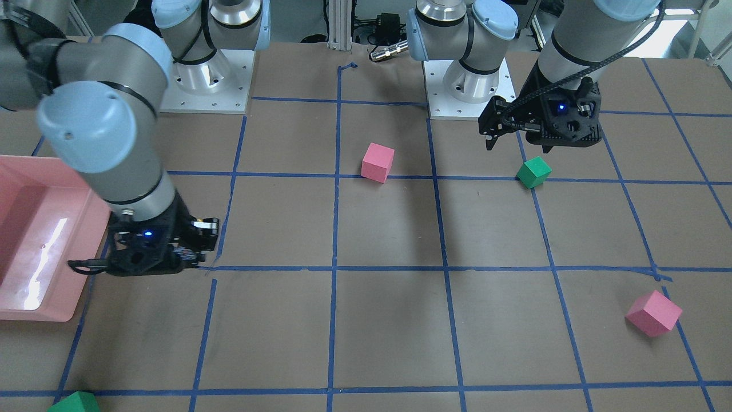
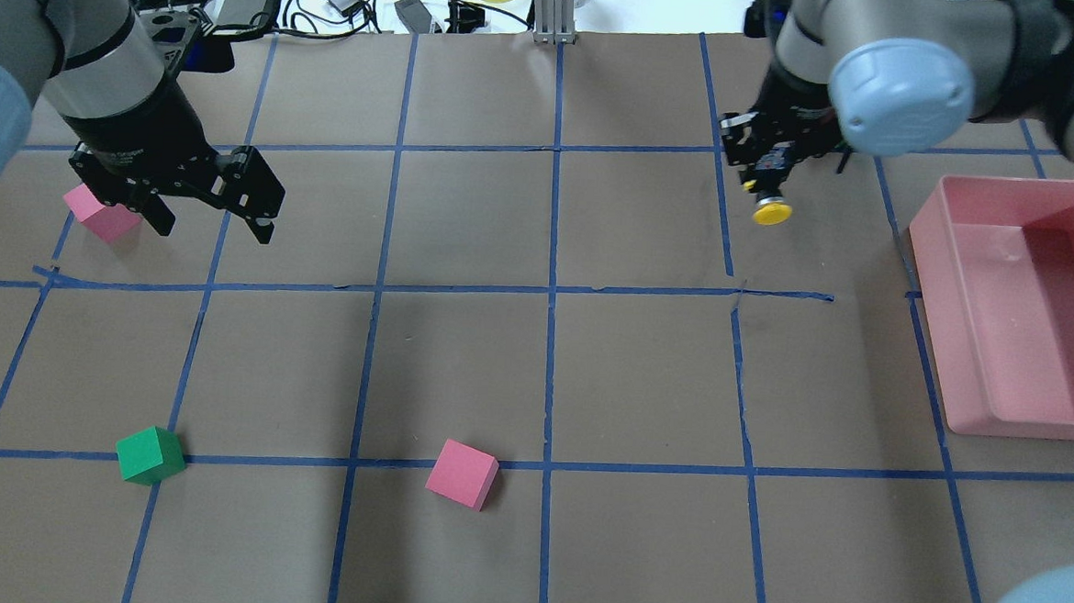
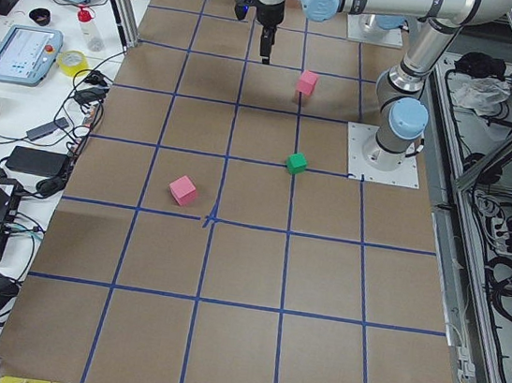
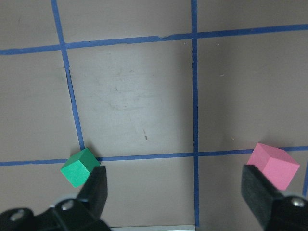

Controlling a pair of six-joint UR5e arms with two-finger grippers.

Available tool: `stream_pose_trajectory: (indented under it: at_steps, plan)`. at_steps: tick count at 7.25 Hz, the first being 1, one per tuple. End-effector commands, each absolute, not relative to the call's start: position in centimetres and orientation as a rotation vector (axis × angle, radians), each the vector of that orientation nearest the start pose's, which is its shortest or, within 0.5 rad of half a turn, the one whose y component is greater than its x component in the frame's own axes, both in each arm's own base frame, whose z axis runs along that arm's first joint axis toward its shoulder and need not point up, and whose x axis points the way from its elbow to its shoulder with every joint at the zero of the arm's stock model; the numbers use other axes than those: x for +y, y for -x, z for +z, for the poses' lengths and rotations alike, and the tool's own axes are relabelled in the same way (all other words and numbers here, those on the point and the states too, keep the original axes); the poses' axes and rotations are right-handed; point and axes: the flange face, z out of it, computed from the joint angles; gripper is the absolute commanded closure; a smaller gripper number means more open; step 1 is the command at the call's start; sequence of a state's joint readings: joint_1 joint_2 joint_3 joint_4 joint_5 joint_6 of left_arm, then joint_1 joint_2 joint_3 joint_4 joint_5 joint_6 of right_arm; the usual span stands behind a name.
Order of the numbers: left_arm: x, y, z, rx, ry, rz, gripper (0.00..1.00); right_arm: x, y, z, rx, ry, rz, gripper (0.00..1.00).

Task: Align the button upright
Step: 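Lift the button out of the bin and carry it to table center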

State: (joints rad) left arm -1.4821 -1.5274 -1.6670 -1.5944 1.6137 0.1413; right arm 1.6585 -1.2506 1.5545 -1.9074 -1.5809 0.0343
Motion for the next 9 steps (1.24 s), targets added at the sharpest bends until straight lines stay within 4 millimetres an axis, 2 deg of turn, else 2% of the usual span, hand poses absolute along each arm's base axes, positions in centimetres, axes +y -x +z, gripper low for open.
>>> stream_pose_trajectory:
  at_steps: [1,3,4,5,6,7,9]
  plan:
    - [-47.9,8.2,45.5,3.096,-0.075,0.132,0.0,-57.3,-30.5,31.5,3.072,-0.03,-0.074,1.0]
    - [-47.4,8.6,45.6,3.112,-0.079,0.137,0.0,-56.0,-36.1,26.6,3.043,-0.015,-0.056,1.0]
    - [-47.3,8.9,45.7,3.132,-0.08,0.132,0.0,-55.0,-37.9,25.1,3.062,0.033,-0.037,1.0]
    - [-46.5,9.1,46.2,3.127,-0.087,0.121,0.0,-53.9,-37.5,23.1,3.079,0.064,0.009,1.0]
    - [-45.6,9.2,45.7,3.129,-0.066,0.132,0.0,-52.7,-36.8,21.1,3.089,0.086,-0.01,1.0]
    - [-44.2,9.5,44.9,3.129,-0.066,0.156,0.0,-51.9,-36.5,19.9,3.083,0.108,-0.038,1.0]
    - [-41.7,9.9,44.4,3.133,-0.052,0.158,0.0,-51.1,-36.4,18.8,3.078,0.115,-0.01,1.0]
